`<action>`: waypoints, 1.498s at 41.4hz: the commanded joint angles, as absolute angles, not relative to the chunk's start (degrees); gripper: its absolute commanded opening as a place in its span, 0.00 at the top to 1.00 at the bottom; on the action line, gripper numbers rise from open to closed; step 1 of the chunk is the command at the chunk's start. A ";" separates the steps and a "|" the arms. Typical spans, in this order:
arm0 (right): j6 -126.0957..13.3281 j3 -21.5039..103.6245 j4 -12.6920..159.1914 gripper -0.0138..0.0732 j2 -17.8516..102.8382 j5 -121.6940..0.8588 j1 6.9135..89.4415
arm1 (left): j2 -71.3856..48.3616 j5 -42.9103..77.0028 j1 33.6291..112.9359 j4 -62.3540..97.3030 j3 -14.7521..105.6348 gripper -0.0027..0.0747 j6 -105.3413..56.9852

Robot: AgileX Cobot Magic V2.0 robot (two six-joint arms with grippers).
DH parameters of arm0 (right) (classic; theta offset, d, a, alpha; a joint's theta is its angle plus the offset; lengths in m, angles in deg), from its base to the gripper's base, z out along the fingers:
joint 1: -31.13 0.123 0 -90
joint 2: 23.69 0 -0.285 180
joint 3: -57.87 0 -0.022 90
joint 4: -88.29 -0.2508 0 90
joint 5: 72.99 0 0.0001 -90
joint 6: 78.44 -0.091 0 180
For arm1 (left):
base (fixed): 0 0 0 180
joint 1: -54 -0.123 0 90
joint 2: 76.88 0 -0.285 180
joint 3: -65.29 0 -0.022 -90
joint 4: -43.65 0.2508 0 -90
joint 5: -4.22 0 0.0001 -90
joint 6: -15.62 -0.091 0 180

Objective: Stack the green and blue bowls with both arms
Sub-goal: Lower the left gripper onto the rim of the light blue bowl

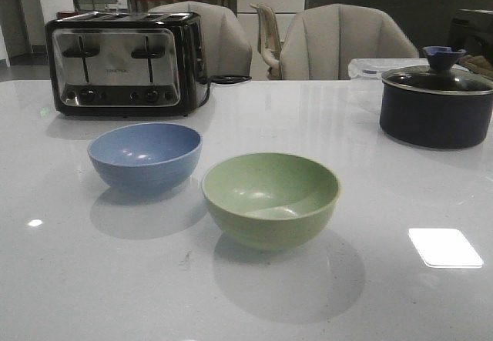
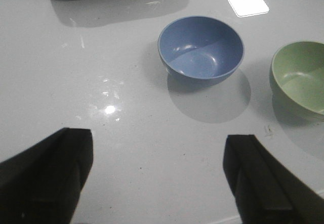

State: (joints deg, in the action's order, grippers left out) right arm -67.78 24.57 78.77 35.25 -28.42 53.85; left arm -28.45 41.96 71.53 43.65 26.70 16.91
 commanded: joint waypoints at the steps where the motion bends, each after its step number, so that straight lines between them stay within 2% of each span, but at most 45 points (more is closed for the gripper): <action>1: -67.14 25.16 78.79 0.42 33.26 -31.77 53.88 | -22.86 37.49 72.06 43.65 31.89 0.21 16.86; 29: -67.14 25.16 78.54 0.42 33.48 -29.56 53.88 | 23.81 42.79 72.06 43.65 62.79 0.21 16.86; 38: -67.14 25.16 78.54 0.42 33.48 -29.56 53.88 | 34.75 42.79 72.06 42.96 69.73 0.21 16.86; 49: -67.14 25.16 78.54 0.42 33.48 -29.56 53.88 | 40.93 41.97 72.06 42.94 71.27 0.22 16.86; 52: -67.14 25.16 78.54 0.42 33.48 -29.56 53.88 | 41.49 41.97 72.06 42.94 71.27 0.27 16.86; 62: -67.14 25.16 78.54 0.42 33.48 -29.56 53.88 | 42.14 41.71 72.06 42.84 71.27 0.56 16.86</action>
State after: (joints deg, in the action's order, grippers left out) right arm -67.69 23.76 78.81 33.88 -26.93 53.85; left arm 45.27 43.83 71.75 43.35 69.42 16.91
